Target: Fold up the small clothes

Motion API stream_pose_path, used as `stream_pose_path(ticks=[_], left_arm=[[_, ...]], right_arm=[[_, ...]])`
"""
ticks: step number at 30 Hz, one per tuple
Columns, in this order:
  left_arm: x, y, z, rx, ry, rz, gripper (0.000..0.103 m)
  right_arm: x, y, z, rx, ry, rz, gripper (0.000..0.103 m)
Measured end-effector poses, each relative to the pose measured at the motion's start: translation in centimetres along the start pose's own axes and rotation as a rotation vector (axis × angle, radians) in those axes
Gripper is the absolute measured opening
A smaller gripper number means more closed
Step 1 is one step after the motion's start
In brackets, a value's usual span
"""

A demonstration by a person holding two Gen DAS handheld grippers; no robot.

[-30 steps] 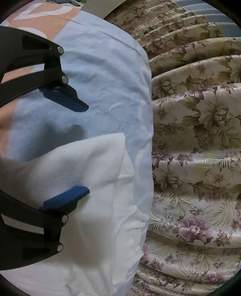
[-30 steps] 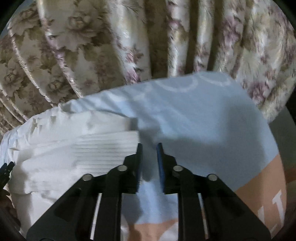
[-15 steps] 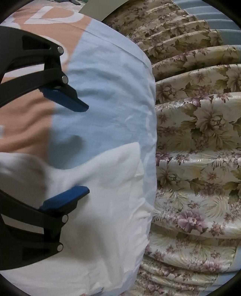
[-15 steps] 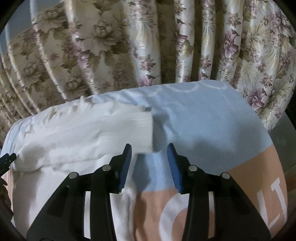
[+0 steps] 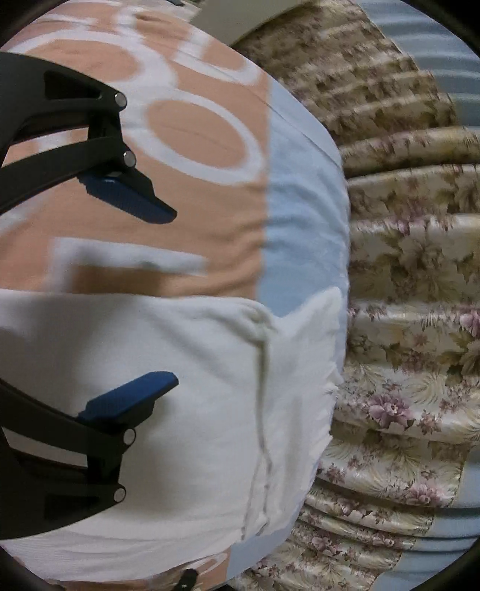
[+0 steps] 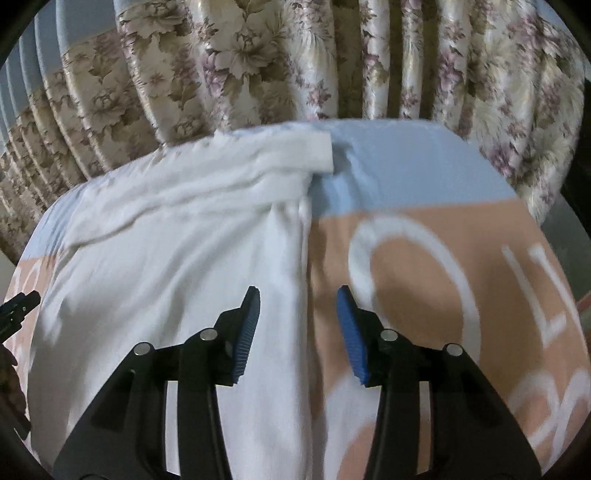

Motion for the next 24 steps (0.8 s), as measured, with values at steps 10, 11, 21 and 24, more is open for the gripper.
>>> stream_pose_path(ticks=[10,11,21,24], left_arm=[[5.4,-10.7,0.0,0.031,-0.002,0.053,0.083],[5.8,-11.1,-0.2,0.031,-0.001,0.051,0.083],[8.5,-15.6,-1.7,0.003,-0.028,0.077,0.083],[8.3,-15.4,-2.0,-0.002,-0.023,0.077,0.083]], right_arm=[[5.1,-11.0,1.5,0.055,0.03,0.032,0.051],[5.4,-11.6,1.5,0.054,0.032,0.036,0.051],[7.6,-16.0,2.2,0.062,0.043,0.05,0.058],[7.6,-16.1,2.3,0.063,0.048,0.053,0.059]])
Point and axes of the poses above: each gripper's, at about its wrist camera, not at the fingertips, and x roughly against the way its jaws point, z to its left, y to its top, the point moved 4 cm from there along -x, roughly the way its jaws point, and after that the axes turned 5 degrees about z, right-handed, at the moved point
